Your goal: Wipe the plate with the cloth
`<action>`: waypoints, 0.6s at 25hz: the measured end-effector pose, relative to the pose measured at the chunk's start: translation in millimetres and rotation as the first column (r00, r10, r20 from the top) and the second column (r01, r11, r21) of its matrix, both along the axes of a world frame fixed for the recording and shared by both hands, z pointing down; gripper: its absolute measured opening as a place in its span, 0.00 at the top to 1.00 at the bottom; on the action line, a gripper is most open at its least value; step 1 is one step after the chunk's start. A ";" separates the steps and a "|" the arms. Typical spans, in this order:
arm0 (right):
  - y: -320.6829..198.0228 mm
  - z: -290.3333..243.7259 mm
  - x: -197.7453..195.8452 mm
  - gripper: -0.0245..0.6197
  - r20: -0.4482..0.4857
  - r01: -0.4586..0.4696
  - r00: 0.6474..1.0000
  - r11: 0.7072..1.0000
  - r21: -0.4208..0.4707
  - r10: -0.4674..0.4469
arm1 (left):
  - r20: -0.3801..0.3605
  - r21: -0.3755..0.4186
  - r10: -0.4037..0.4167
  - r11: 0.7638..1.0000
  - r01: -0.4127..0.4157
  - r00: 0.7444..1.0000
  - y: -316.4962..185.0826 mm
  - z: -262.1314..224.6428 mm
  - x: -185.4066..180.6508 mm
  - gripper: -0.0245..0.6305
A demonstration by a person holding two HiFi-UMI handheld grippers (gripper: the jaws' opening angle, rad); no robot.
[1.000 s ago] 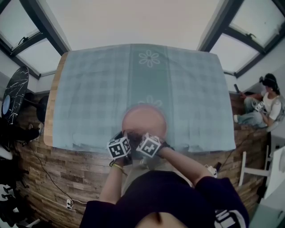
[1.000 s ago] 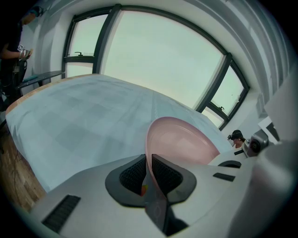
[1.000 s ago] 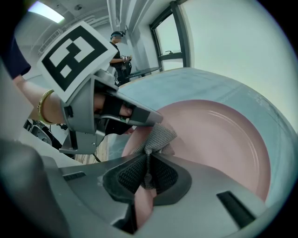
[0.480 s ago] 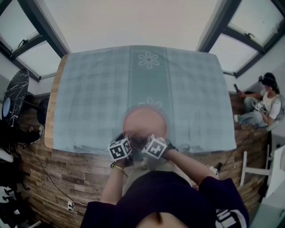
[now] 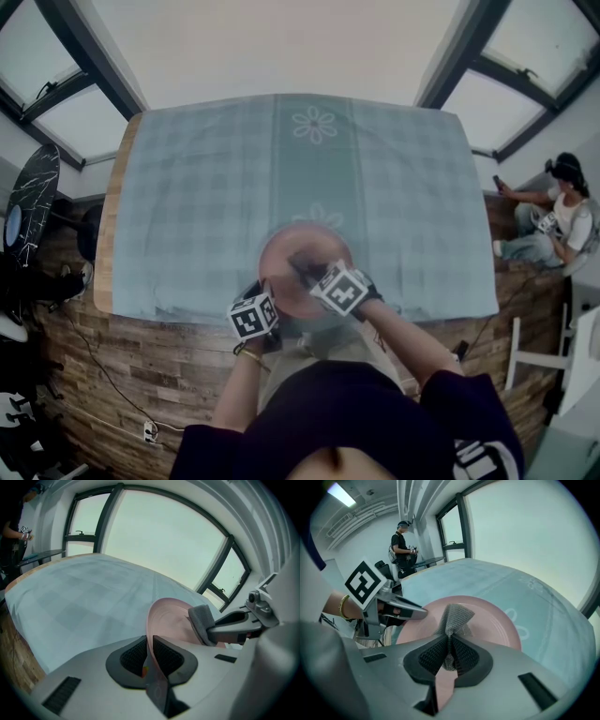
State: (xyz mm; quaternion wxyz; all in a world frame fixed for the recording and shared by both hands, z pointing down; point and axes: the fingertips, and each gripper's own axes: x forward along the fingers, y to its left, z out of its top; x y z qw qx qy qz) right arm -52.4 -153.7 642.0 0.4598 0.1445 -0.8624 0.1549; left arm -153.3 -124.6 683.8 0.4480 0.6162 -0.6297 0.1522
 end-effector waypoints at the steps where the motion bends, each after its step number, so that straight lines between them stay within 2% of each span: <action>1: -8.5 0.0 2.5 0.91 -0.008 -0.014 1.000 1.000 0.017 0.014 | -0.001 0.000 0.000 1.000 0.000 1.000 -0.1 -0.1 0.0 0.89; 6: -42.8 6.3 17.9 0.91 -0.075 -0.080 0.993 0.993 0.086 0.086 | -0.003 -0.001 0.002 1.000 -0.002 1.000 -0.2 -1.1 -0.8 0.89; 9: -54.0 14.9 26.6 0.91 -0.118 -0.099 0.987 0.991 0.095 0.110 | -0.002 -0.010 -0.002 1.000 0.002 1.000 1.4 0.1 -1.7 0.89; 15: -64.2 18.8 24.5 0.91 -0.175 -0.061 0.981 0.991 0.117 0.081 | -0.006 -0.022 -0.009 1.000 0.008 1.000 3.6 1.3 -1.6 0.89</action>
